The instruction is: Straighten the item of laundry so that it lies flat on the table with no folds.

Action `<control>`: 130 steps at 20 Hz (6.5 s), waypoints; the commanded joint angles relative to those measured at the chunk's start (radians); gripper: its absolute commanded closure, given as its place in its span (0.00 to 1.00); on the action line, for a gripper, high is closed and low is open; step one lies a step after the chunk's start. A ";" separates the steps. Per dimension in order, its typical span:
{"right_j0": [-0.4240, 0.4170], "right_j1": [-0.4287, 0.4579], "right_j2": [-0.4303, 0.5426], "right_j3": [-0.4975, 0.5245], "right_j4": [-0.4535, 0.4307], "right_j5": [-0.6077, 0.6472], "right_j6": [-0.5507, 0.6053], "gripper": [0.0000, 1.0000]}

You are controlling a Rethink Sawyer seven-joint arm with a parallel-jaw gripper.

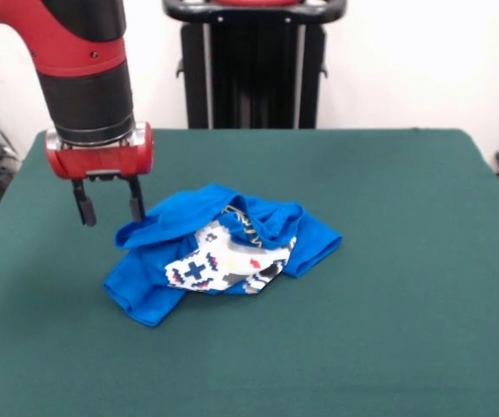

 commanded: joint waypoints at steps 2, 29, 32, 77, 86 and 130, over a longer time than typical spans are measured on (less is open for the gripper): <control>0.020 0.046 0.123 0.014 -0.029 0.039 -0.220 0.00; 0.053 0.079 0.069 -0.051 -0.137 0.129 -0.235 0.00; 0.054 0.076 0.069 -0.054 -0.149 0.144 -0.236 0.00; -0.046 0.184 0.223 -0.026 -0.135 0.172 -0.328 1.00; -0.042 0.183 0.226 -0.031 -0.150 0.184 -0.338 1.00; 0.000 -0.342 0.089 0.528 -0.193 -0.290 0.192 1.00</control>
